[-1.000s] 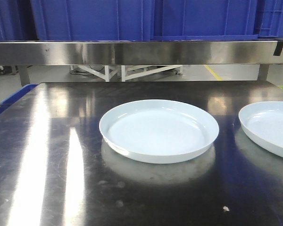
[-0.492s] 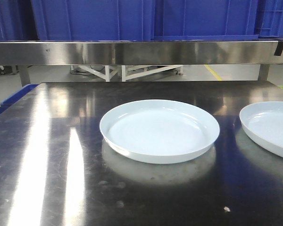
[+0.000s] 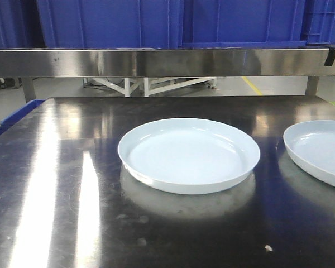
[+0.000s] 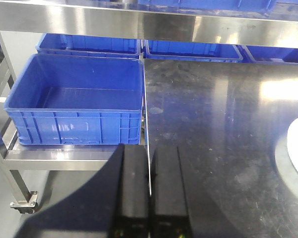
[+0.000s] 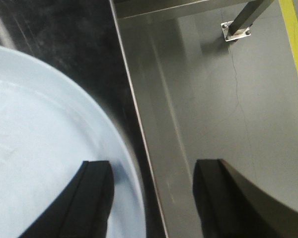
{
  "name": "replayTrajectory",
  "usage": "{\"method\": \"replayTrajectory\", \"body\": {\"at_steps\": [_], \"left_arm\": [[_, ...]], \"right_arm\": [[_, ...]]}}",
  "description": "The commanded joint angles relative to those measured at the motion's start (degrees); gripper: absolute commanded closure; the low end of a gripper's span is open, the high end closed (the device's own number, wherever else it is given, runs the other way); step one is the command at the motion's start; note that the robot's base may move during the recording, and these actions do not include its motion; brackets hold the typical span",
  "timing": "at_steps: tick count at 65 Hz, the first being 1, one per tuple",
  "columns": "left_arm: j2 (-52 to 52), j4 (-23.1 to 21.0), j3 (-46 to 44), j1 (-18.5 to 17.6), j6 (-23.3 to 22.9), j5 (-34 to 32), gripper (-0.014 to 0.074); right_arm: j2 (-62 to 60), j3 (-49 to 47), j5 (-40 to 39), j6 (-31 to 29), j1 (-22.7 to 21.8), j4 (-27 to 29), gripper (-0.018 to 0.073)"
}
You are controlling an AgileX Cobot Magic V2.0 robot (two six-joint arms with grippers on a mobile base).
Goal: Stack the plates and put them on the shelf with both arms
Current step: 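Open the left gripper and withdraw it upward from the plate, then lift the other white plate with the right gripper onto the centered plate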
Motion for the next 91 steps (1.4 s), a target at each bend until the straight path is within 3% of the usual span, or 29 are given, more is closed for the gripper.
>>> {"method": "replayTrajectory", "body": {"at_steps": [1,5,14,18,32,44,59,75,91], "left_arm": [[0.24,0.57,-1.63,0.10,-0.38,-4.77,0.0513],[0.24,0.57,-1.63,0.10,-0.38,-4.77,0.0513],[0.24,0.57,-1.63,0.10,-0.38,-4.77,0.0513],[0.24,0.57,-1.63,0.10,-0.38,-4.77,0.0513],[0.24,0.57,-1.63,0.10,-0.38,-4.77,0.0513],[0.24,0.57,-1.63,0.10,-0.38,-4.77,0.0513],[0.24,0.57,-1.63,0.10,-0.38,-4.77,0.0513],[0.24,0.57,-1.63,0.10,-0.38,-4.77,0.0513],[0.24,0.57,-1.63,0.10,-0.38,-4.77,0.0513]], "right_arm": [[-1.04,-1.82,-3.64,-0.32,-0.34,-0.88,0.0168],[-1.04,-1.82,-3.81,-0.32,-0.34,-0.88,0.0251],[-1.10,-1.97,-4.62,-0.32,-0.34,-1.11,0.0553],[-1.10,-2.81,-4.19,-0.32,-0.34,-1.11,0.0515],[-4.39,-8.18,0.15,-0.32,-0.04,-1.05,0.0534],[-9.60,-13.57,2.65,-0.32,3.45,-1.05,0.0534],[-11.58,-18.50,6.48,-0.32,14.35,0.86,0.0534],[-9.05,-18.90,4.55,-0.32,28.43,2.04,0.0534],[-2.80,-18.90,1.63,-0.32,35.82,2.04,0.0534]]}}
